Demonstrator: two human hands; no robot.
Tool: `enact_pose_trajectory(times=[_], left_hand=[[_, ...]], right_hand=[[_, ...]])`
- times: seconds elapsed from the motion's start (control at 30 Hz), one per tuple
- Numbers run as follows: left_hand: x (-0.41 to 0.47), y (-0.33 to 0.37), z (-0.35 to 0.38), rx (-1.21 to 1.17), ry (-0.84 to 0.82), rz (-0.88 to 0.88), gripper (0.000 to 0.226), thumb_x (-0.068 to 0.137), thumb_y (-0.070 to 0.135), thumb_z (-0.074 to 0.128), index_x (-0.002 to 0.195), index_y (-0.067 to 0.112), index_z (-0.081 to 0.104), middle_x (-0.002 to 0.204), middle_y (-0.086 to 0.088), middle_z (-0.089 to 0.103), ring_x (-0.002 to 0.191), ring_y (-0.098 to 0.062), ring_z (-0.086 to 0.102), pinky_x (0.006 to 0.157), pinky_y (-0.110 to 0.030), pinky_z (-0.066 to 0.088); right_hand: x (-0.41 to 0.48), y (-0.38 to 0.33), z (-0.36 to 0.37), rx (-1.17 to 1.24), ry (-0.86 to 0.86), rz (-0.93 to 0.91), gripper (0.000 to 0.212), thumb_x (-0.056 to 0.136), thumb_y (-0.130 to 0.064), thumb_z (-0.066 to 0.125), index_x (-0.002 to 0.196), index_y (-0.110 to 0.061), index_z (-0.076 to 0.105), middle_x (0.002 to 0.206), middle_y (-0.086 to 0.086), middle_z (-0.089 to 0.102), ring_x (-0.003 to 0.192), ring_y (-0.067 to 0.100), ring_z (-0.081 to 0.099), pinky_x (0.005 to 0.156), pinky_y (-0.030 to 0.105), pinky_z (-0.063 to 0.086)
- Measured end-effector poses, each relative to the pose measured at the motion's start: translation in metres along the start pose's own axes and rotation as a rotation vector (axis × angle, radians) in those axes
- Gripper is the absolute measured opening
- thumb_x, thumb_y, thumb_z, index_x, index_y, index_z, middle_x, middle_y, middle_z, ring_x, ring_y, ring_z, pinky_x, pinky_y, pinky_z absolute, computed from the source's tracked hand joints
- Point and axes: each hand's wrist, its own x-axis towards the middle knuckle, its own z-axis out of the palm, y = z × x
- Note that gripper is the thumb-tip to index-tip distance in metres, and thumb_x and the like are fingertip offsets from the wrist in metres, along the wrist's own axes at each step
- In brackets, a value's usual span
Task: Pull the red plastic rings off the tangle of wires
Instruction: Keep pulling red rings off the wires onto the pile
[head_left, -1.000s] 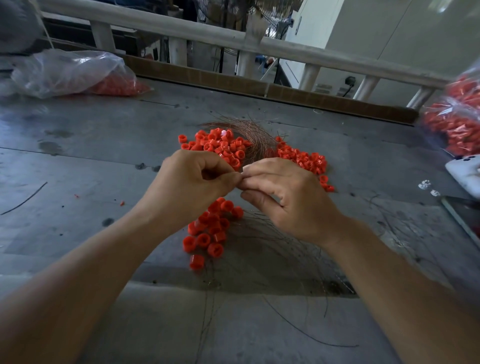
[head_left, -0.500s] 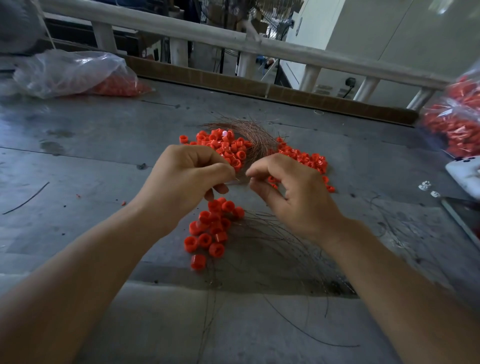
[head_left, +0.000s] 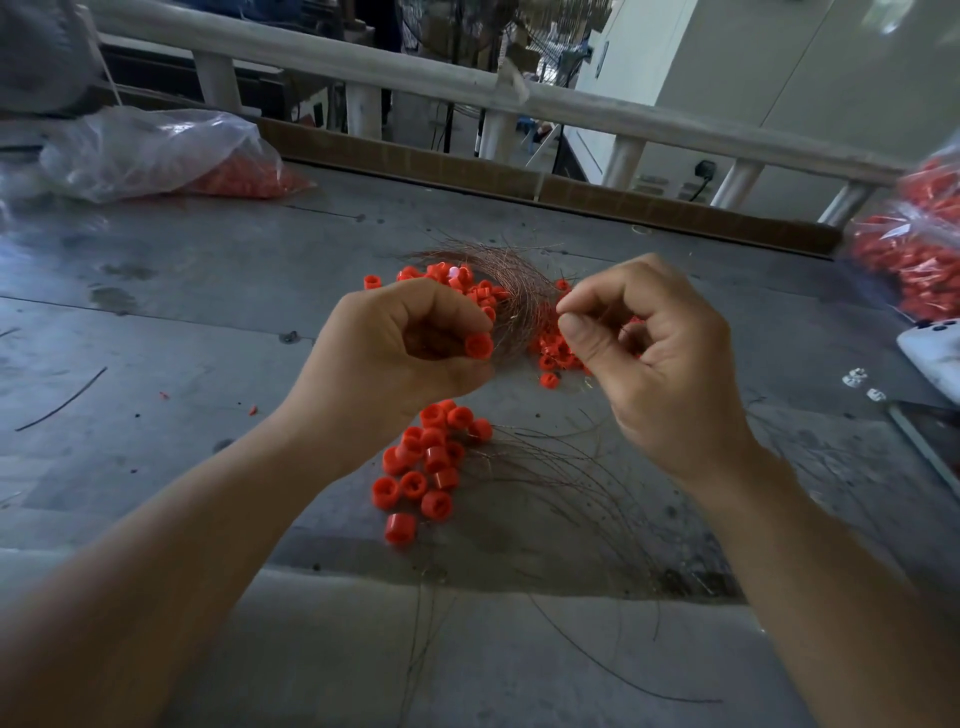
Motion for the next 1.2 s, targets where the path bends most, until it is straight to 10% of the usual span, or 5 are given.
enact_pose_trajectory(times=[0.67, 0.97, 1.2], left_hand=[[0.000, -0.001, -0.002, 0.040, -0.003, -0.002, 0.035, 0.060, -0.004, 0.077, 0.069, 0.027, 0.063, 0.067, 0.006, 0.065, 0.059, -0.010, 0.060, 0.061, -0.032, 0.055], [-0.001, 0.002, -0.001, 0.003, -0.031, -0.040, 0.038, 0.069, -0.008, 0.069, 0.082, 0.027, 0.068, 0.079, 0.005, 0.073, 0.073, -0.010, 0.070, 0.071, -0.017, 0.054], [-0.004, 0.005, 0.003, 0.019, -0.030, 0.001, 0.026, 0.055, 0.018, 0.071, 0.080, 0.022, 0.066, 0.083, -0.003, 0.071, 0.074, -0.018, 0.069, 0.070, -0.026, 0.058]], right_hand=[[-0.001, -0.009, 0.005, 0.035, -0.118, 0.092, 0.021, 0.080, -0.013, 0.060, 0.076, -0.032, 0.052, 0.079, -0.009, 0.054, 0.070, 0.015, 0.059, 0.057, 0.021, 0.044], [-0.002, -0.009, 0.006, 0.042, -0.107, 0.125, 0.020, 0.080, -0.014, 0.059, 0.075, -0.032, 0.053, 0.078, -0.009, 0.054, 0.069, 0.013, 0.058, 0.058, 0.020, 0.044], [-0.005, -0.013, 0.011, 0.079, -0.128, 0.115, 0.021, 0.079, -0.012, 0.060, 0.076, -0.032, 0.054, 0.077, -0.011, 0.054, 0.071, 0.004, 0.054, 0.060, 0.011, 0.041]])
